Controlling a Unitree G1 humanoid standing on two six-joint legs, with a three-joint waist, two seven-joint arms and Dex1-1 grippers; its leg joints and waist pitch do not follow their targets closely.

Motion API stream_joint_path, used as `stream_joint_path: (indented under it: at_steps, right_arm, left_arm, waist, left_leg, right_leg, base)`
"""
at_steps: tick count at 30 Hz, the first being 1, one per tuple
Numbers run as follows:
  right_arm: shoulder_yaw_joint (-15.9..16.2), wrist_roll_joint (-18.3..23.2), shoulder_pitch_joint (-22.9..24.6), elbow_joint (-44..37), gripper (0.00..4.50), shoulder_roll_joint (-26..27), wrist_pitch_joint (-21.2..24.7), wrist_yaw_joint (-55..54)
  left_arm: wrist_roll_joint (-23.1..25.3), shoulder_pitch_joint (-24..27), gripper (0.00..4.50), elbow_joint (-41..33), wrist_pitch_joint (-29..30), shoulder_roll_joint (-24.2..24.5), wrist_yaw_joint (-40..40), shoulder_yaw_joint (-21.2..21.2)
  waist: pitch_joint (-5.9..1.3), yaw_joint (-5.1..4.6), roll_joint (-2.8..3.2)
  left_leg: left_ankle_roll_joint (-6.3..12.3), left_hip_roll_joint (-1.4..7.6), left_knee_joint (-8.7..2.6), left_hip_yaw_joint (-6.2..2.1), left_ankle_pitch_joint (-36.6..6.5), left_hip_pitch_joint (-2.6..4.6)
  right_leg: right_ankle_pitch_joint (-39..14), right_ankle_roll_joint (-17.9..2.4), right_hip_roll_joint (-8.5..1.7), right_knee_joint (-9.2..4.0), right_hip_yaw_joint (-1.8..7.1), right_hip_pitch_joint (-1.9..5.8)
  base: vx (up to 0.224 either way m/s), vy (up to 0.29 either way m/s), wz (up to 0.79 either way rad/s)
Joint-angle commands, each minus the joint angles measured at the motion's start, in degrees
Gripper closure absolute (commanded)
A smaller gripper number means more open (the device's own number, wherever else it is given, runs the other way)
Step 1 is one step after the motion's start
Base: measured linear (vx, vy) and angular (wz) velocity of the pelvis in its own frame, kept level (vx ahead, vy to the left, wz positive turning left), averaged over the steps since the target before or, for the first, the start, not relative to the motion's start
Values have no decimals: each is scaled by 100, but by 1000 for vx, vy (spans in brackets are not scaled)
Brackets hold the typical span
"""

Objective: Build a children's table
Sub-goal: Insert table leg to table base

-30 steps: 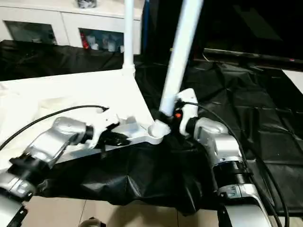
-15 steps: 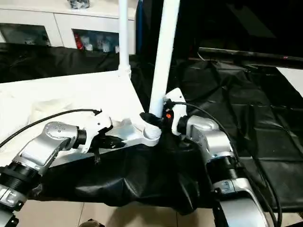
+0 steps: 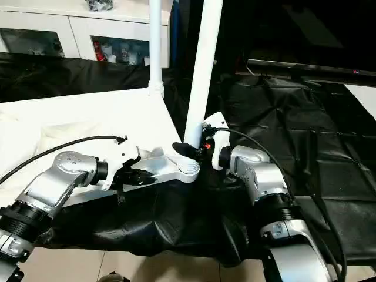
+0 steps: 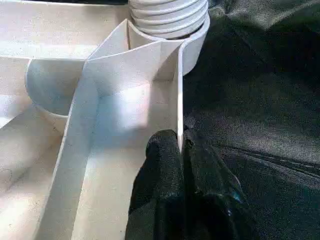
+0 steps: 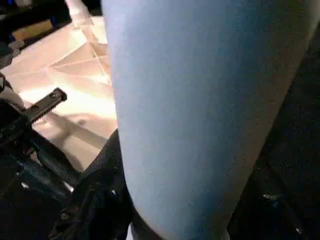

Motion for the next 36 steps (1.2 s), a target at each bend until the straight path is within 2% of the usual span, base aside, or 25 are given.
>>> stream_joint_path:
  at_steps: [1,5,11,15,16,17,19,22,23,29,30,33,36]
  right_arm:
    - [-169,90,58,214,257,25,-62,-96]
    - [-509,389,260,425,258,112,-170,-16]
    - [-671,486,575,442,258,162,-397,68]
    - [-853,617,981,464,258,256,-644,115]
    - [-850,603,1069,451,259,272,-730,88]
    - [-838,592,1120,434,259,278,-794,72]
    - [-770,518,1261,318,259,281,-945,-3]
    - [-686,367,1330,251,259,269,-1093,-57]
    - [-604,252,1356,212,259,254,-1162,-93]
    - [-172,-147,1325,14,259,154,-1202,-117]
    - [-24,-258,1253,-2,259,121,-1163,-142]
    - [130,-386,1107,69,259,95,-1099,-132]
    - [328,-579,826,335,259,86,-1014,-12]
  left_arm:
    - [-31,-24,450,27,-8,-82,4,53]
    - [-16,-41,450,41,6,-97,49,83]
    - [20,-96,450,129,-32,-146,142,105]
    - [6,-158,450,223,-35,-268,232,169]
    - [26,-169,450,243,-58,-280,257,167]
    - [37,-177,450,260,-71,-290,280,171]
    - [52,-198,450,303,-93,-314,327,183]
    - [64,-210,450,332,-108,-323,324,188]
    - [69,-215,450,338,-106,-322,321,189]
    - [114,-235,450,395,-133,-331,314,185]
    - [139,-231,450,407,-149,-334,309,183]
    - [164,-217,450,412,-173,-329,301,174]
    - [185,-199,450,395,-197,-305,275,157]
  waist:
    - [-386,15,45]
    - [-386,20,52]
    - [-388,21,84]
    - [-384,35,71]
    - [-381,48,93]
    - [-379,48,90]
    - [-375,57,82]
    - [-375,73,93]
    - [-367,71,111]
    - [-352,60,103]
    - [-351,58,86]
    - [-345,45,84]
    - [-325,0,58]
  left_leg:
    - [-88,17,-366,30,-1455,64]
    - [-75,18,-367,27,-1444,56]
    - [-65,15,-367,29,-1481,58]
    - [-35,16,-376,28,-1583,65]
    - [-25,16,-374,30,-1606,74]
    - [-18,19,-376,31,-1630,73]
    - [-17,17,-387,27,-1697,80]
    - [-22,20,-397,22,-1702,79]
    - [-37,18,-402,20,-1771,82]
    - [-68,13,-424,8,-1947,89]
    - [-63,16,-428,8,-1981,98]
    - [-67,13,-439,-3,-1990,88]
    - [-78,4,-446,-15,-2143,90]
  right_leg:
    - [-1204,-1011,-276,-522,272,276]
    - [-1188,-1026,-278,-525,269,281]
    - [-1141,-1049,-270,-533,267,279]
    - [-1284,-1034,-272,-553,259,278]
    - [-1363,-1013,-277,-567,262,267]
    - [-1402,-997,-282,-579,265,262]
    - [-1657,-910,-284,-606,261,258]
    - [-1744,-854,-284,-618,261,250]
    - [-1819,-830,-281,-632,259,241]
    - [-2044,-758,-279,-657,256,237]
    - [-2113,-735,-282,-669,259,231]
    - [-2229,-693,-287,-674,255,232]
    - [-2540,-652,-293,-700,239,226]
  base:
    - [0,0,0]
    - [0,0,0]
    - [0,0,0]
    - [0,0,0]
    - [0,0,0]
    - [0,0,0]
    - [0,0,0]
    - [0,0,0]
    - [0,0,0]
    - [0,0,0]
    - [0,0,0]
    - [0,0,0]
    - [0,0,0]
